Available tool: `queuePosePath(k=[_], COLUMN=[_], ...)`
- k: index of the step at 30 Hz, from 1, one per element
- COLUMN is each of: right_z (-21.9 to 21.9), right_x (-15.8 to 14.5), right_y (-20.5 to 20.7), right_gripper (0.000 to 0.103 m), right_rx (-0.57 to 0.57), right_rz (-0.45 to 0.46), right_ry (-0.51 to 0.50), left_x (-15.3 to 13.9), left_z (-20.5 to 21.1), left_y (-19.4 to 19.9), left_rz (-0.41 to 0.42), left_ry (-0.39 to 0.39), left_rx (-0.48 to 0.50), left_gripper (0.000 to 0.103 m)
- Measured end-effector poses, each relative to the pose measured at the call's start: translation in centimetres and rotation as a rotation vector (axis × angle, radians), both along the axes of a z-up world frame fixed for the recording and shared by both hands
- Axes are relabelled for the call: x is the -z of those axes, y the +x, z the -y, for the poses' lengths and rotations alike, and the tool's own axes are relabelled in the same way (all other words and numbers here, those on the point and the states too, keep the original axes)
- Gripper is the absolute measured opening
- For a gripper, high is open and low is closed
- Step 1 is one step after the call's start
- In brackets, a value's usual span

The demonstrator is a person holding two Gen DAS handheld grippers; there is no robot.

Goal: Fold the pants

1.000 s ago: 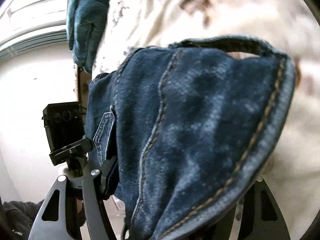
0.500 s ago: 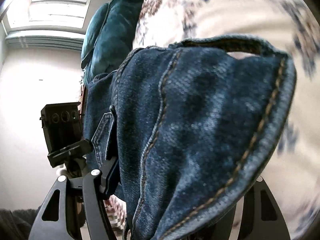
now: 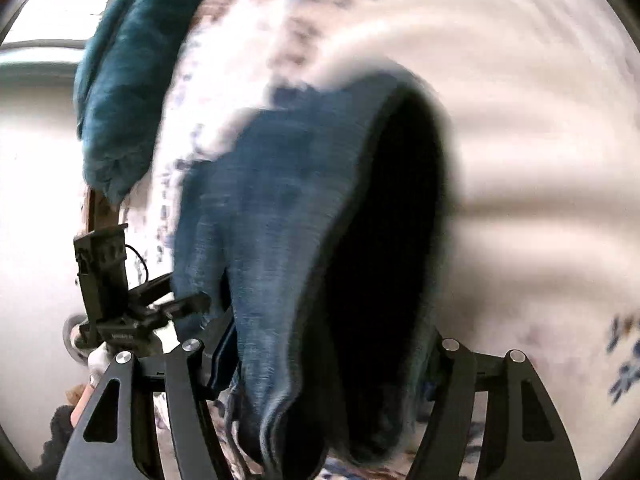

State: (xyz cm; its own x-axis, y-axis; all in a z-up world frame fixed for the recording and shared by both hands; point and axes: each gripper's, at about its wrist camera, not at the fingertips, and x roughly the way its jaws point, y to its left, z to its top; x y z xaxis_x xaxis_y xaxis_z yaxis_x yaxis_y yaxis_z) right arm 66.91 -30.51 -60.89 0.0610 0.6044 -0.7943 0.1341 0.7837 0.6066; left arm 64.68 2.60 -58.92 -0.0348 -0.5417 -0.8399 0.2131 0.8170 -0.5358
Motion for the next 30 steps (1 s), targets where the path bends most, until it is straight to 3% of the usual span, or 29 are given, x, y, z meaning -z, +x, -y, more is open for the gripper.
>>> queuePosePath(k=[4, 5, 7, 10, 11, 14, 18, 23, 30], right_z=[2.1, 2.2, 1.9, -0.1, -1.0, -3.1, -6.9, -9.0, -10.4], right_x=[2.1, 2.0, 0.9, -3.1, -5.2, -10.3, -16.0, -22.8, -35.7], right_y=[-2.7, -2.9, -3.1, -3.8, -4.7, -7.5, -11.3, -17.6, -26.5], right_gripper=[0.078, 0.079, 0.092, 0.097, 0.097, 0.098, 0.098, 0.098, 0.098], right_rx=[0.095, 0.109, 0.113, 0.092, 0.092, 0.138, 0.181, 0.2, 0.274], right_rz=[-0.031, -0.027, -0.013, 0.047, 0.094, 0.162, 0.203, 0.226, 0.305], right_ry=[0.036, 0.037, -0.024, -0.264, -0.395, -0.621, -0.709, -0.725, -0.747], left_x=[-0.8, -1.5, -3.8, -7.5, -8.4, -11.3, -15.5, -22.0, -34.1], left_z=[-0.4, -0.3, 1.6, 1.4, 0.9, 0.3, 0.9, 2.2, 0.7], left_y=[-0.1, -0.2, 0.1, -1.9, -2.8, -6.0, -9.2, -12.8, -20.0], left_rz=[0.03, 0.038, 0.096, 0.236, 0.271, 0.315, 0.341, 0.374, 0.453], left_ry=[0.041, 0.075, 0.178, 0.372, 0.412, 0.501, 0.511, 0.485, 0.445], left_rx=[0.002, 0.001, -0.019, -0.041, -0.051, -0.071, -0.096, -0.118, -0.153], left_gripper=[0.095, 0.095, 0.095, 0.094, 0.094, 0.095, 0.095, 0.095, 0.095])
